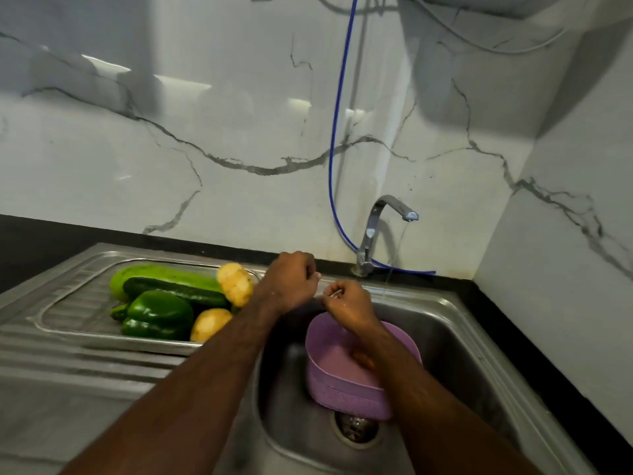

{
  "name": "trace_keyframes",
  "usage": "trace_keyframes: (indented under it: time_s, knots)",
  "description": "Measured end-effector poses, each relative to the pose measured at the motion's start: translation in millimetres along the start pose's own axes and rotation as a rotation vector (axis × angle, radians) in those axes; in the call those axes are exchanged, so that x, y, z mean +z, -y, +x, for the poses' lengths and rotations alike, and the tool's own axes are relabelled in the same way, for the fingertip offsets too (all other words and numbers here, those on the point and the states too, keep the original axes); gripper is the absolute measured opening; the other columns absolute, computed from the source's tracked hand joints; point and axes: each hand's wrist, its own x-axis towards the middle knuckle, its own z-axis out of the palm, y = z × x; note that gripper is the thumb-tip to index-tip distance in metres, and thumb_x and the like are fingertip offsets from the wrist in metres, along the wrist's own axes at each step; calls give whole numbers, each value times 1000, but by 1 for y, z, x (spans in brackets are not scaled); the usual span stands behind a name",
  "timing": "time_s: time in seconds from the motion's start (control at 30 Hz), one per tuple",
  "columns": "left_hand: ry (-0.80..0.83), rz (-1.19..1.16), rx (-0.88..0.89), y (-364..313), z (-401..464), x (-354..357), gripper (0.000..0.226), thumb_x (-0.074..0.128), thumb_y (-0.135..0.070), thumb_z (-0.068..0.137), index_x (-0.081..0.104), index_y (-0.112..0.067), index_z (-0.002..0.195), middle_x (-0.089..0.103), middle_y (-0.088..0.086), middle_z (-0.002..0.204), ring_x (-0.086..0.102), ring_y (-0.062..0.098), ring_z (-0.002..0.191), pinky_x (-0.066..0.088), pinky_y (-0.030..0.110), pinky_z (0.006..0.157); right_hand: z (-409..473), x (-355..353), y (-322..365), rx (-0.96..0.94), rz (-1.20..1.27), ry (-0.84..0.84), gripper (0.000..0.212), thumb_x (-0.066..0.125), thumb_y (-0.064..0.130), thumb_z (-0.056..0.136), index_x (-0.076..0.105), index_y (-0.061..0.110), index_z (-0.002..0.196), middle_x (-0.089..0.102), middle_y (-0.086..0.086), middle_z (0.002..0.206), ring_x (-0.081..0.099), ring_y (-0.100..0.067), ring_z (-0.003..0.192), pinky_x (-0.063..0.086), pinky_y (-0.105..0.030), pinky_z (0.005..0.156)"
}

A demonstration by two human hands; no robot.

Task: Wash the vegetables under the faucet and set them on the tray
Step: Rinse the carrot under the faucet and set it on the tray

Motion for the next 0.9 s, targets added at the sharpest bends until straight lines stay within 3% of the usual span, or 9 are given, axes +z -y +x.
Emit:
trace_keyframes:
  time_s: [0.13,0.3,0.4,0.5,0.57,0.7,0.9]
  knots:
    - [119,-88,-29,-12,-12,68,13,68,-21,82,64,-19,70,69,2,74,64,23,75,44,26,64,-1,-21,-63,149,-50,-47,11,71,16,83,72,21,73,73,4,76,70,-17,80,60,-39,81]
    - [197,-134,-150,-8,-17,131,32,71,-22,83,52,-23,58,60,-3,65,63,21,71,40,24,64,-5,-30,-116,224,-174,-84,8,65,15,82,70,15,76,73,-3,78,70,-23,81,59,-40,80]
    - [207,-126,-194,-1,-15,151,29,72,-23,82,54,-20,59,63,0,67,65,25,76,42,25,65,-2,-27,-137,217,-271,-3,8,67,17,85,71,11,81,73,-7,86,62,-21,79,50,-31,75]
    - [272,-86,-209,7,-16,168,19,70,-23,87,62,-16,71,67,5,77,63,25,79,44,29,71,4,-18,-153,209,-364,127,21,74,36,90,63,20,84,68,-7,94,56,-21,85,41,-28,74]
    - [315,-48,-200,12,-18,177,15,68,-24,88,64,-16,77,69,5,84,64,24,84,46,30,74,8,-8,-161,206,-379,165,27,73,42,92,69,16,96,72,-10,109,64,-27,98,45,-30,82]
    - [326,-33,-210,19,-13,187,10,69,-24,87,66,-18,79,71,3,89,65,23,87,46,28,74,14,8,-174,228,-545,267,37,62,16,96,60,9,132,61,-14,138,56,-33,131,47,-38,106]
    - [344,-38,-181,19,-16,188,12,67,-20,84,64,-21,73,75,3,89,69,24,90,54,33,82,12,9,-174,107,-820,435,47,59,14,99,51,17,145,57,-18,141,53,-38,134,45,-47,112]
